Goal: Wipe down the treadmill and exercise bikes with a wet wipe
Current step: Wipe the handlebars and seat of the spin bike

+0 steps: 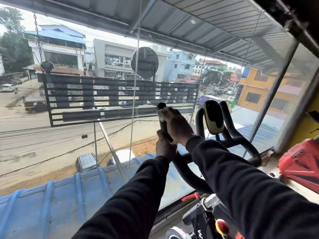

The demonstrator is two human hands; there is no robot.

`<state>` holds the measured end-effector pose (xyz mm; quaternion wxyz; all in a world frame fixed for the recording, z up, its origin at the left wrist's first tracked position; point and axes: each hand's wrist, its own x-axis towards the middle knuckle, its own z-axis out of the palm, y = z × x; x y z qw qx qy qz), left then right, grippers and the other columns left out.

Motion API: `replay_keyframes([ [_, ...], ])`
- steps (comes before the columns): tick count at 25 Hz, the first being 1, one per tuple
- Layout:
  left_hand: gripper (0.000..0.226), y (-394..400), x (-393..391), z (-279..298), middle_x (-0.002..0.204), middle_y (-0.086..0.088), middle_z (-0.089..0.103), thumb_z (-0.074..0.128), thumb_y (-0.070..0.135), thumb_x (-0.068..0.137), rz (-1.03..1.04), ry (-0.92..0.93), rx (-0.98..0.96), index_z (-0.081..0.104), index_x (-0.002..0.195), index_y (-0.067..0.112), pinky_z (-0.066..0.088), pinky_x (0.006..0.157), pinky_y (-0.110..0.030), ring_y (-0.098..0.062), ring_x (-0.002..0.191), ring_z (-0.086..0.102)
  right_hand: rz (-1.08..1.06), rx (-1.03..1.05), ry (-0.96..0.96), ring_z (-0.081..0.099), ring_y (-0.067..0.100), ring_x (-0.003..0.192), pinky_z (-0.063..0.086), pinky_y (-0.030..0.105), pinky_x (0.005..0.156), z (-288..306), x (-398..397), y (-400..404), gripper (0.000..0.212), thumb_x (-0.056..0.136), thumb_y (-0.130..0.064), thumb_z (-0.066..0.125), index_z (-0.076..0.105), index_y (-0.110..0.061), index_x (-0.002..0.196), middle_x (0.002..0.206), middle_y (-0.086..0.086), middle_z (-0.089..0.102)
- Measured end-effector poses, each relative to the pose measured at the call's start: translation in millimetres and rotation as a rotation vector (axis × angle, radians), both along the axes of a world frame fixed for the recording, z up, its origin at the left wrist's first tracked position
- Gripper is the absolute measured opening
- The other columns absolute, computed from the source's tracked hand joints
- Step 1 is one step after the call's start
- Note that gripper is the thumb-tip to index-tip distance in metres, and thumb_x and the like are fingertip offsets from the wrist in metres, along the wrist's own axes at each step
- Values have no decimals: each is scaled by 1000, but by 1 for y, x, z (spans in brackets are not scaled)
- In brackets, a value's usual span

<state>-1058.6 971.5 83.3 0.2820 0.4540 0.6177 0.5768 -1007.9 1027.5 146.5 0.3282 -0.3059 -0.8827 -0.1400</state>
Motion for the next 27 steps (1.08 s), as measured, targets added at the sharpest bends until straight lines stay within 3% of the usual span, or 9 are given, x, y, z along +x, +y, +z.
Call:
replay_keyframes([
  [2,37,-3,-4,-1,101,-14,63,55,14,93,-52,76,8,34,122,6,45,71,-38,-37,90,61,42,34,-42,47,32,118,47,42,98,-8,-4,-7,40,88,-6,50,60,-5,126,128,10,55],
  [5,38,-11,-24,-13,92,-5,65,62,18,93,-115,105,61,44,125,11,51,73,-37,-30,83,63,188,136,-79,53,24,108,46,29,96,-20,27,-4,37,88,-12,47,69,-11,118,112,4,64],
  [9,29,-9,-55,-5,85,-10,68,53,13,97,15,30,206,59,125,14,52,68,-37,-20,61,61,59,-158,307,60,19,112,50,32,97,-25,16,-16,39,92,-7,57,62,-15,130,129,2,59],
  [12,39,18,-72,37,92,-15,70,52,25,96,61,102,243,50,135,20,54,74,-46,-32,75,66,73,-95,424,60,10,111,47,22,96,-61,15,-35,32,95,-18,60,64,-16,126,125,1,63],
  [14,54,35,-78,58,104,-20,67,54,29,96,-65,212,207,35,147,23,54,80,-51,-37,88,65,50,-120,472,65,11,100,52,29,90,-65,24,-32,23,91,-17,66,71,-15,113,113,-1,68],
  [18,50,44,-74,67,140,-16,53,48,16,102,-177,325,215,32,150,15,43,97,-38,-37,121,53,-83,-259,514,63,26,108,49,38,95,-51,5,-35,34,94,-10,55,62,-10,126,119,10,66],
  [20,49,47,-74,66,141,-17,52,48,15,103,-188,322,233,33,149,11,38,92,-28,-34,123,52,-136,-244,460,61,29,106,46,34,91,-61,8,-43,39,94,-14,56,57,-11,133,119,13,64],
  [23,51,54,-79,62,143,-16,50,48,15,103,-214,323,267,29,150,10,38,96,-28,-32,126,51,-252,-271,369,65,31,100,45,34,86,-62,20,-44,32,91,-26,63,65,-12,119,105,12,70],
  [27,58,57,-80,56,145,-12,48,51,19,102,-251,314,280,23,153,13,36,101,-29,-31,128,50,-245,-295,397,58,34,114,42,33,95,-57,-1,-50,44,96,-13,52,48,-5,139,130,17,58],
])
